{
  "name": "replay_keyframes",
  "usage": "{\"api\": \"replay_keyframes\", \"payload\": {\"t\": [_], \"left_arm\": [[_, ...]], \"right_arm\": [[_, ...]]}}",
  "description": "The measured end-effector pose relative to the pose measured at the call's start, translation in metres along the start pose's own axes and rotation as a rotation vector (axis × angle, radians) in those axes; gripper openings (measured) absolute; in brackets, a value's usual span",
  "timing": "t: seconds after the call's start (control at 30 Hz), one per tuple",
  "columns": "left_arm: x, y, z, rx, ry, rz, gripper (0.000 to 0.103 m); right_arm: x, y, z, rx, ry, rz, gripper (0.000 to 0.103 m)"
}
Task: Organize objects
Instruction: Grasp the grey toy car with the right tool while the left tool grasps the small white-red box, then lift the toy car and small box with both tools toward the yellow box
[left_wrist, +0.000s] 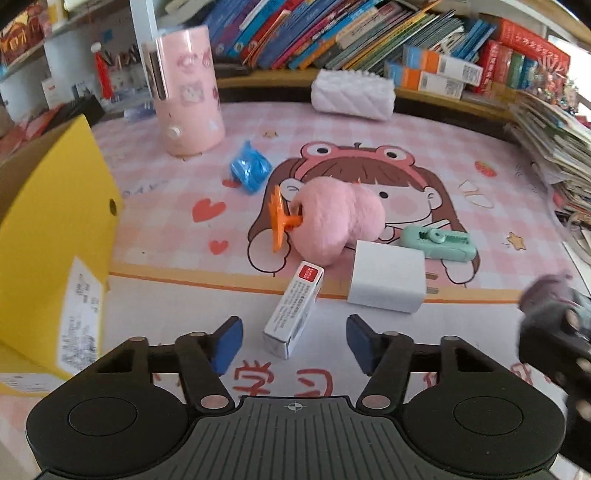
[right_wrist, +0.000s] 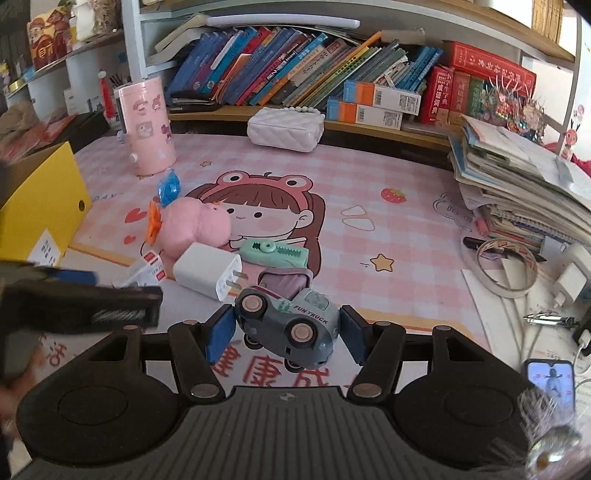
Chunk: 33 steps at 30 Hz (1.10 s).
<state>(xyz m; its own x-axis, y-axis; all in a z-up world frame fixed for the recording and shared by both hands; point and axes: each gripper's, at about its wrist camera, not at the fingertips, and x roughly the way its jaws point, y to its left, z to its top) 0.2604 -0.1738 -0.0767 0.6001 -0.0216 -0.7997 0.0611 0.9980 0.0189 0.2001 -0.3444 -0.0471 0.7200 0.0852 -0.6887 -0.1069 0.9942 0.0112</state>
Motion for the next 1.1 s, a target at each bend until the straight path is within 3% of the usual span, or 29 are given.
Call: {"api": "replay_keyframes", "payload": {"t": [0.2,0.27,0.4,0.63,1.1], "left_arm": [[0.008,-0.001,0.001,0.009,0.0,-0.006,0.027],[0.008,-0.001,0.001,0.013,0.0,-0.013,0.013],[0.0,0.007,-0.001,-0.011,0.011,-0.029,0.013],[-0.043,0.03,-0.012,-0.034,-0.073,-0.06,0.013],[-0.115,0.112,-0.064,-0.117,-0.152,-0.058,0.013]], "right_arm": [[0.001,-0.005,-0.003,0.002,0.013,-0.001,0.059],[0.001,-0.006,-0.003,0.009,0.019,-0.004,0.059],[0.001,-0.004,-0.002,0.015,0.016,0.007,0.059],[0.003,0.018,0.0,0.01,0.032,0.046,0.059],[-0.026,0.117,-0.011,-0.1,0.024,0.121,0.059]]}}
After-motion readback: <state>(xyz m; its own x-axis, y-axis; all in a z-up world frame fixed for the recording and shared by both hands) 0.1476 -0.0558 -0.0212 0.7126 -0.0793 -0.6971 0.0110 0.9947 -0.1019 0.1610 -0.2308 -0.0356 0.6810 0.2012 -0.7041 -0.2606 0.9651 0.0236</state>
